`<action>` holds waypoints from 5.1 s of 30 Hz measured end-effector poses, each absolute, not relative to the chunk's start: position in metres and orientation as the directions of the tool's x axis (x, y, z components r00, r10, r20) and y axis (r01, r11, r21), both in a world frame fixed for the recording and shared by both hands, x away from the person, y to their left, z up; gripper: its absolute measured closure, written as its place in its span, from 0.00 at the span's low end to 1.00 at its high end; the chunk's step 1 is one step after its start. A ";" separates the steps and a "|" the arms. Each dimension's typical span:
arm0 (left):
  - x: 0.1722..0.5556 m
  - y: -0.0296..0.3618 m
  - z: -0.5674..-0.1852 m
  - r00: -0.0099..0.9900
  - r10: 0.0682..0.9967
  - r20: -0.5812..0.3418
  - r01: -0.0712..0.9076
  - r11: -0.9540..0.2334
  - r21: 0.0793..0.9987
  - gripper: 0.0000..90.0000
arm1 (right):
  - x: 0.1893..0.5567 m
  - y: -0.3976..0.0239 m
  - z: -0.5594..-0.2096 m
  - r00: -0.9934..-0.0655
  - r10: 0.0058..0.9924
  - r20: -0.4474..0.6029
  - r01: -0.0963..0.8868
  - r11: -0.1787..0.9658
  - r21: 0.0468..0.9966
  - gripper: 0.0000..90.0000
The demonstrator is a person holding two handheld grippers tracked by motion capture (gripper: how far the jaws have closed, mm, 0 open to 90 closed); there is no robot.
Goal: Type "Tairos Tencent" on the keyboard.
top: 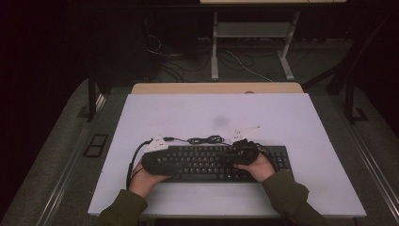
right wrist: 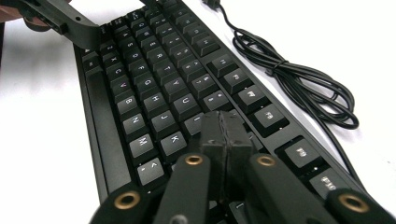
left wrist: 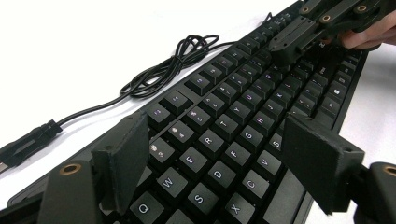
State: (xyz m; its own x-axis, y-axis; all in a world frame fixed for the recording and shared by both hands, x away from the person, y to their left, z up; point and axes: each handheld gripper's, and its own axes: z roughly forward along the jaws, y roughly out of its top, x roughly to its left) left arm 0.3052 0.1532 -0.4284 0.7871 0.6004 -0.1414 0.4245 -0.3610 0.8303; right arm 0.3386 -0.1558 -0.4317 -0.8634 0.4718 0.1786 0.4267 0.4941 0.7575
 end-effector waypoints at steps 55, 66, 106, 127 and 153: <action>0.305 0.156 -0.426 0.784 0.607 -0.129 0.415 -0.358 0.836 0.27 | 0.340 -0.153 -0.429 -0.851 0.492 0.184 0.436 0.464 0.771 0.80; 0.304 0.162 -0.425 0.779 0.614 -0.126 0.419 -0.359 0.834 0.32 | 0.342 -0.157 -0.430 -0.836 0.509 0.204 0.444 0.411 0.796 0.52; 0.305 0.173 -0.428 0.803 0.579 -0.144 0.450 -0.429 0.783 0.99 | 0.344 -0.160 -0.432 -0.812 0.555 0.182 0.440 0.375 0.816 0.35; 0.310 0.166 -0.438 0.812 0.561 -0.161 0.470 -0.465 0.750 0.99 | 0.344 -0.159 -0.433 -0.808 0.560 0.181 0.444 0.377 0.813 0.35; 0.304 0.167 -0.428 0.823 0.546 -0.155 0.445 -0.451 0.774 0.99 | 0.344 -0.160 -0.433 -0.809 0.560 0.181 0.443 0.376 0.814 0.33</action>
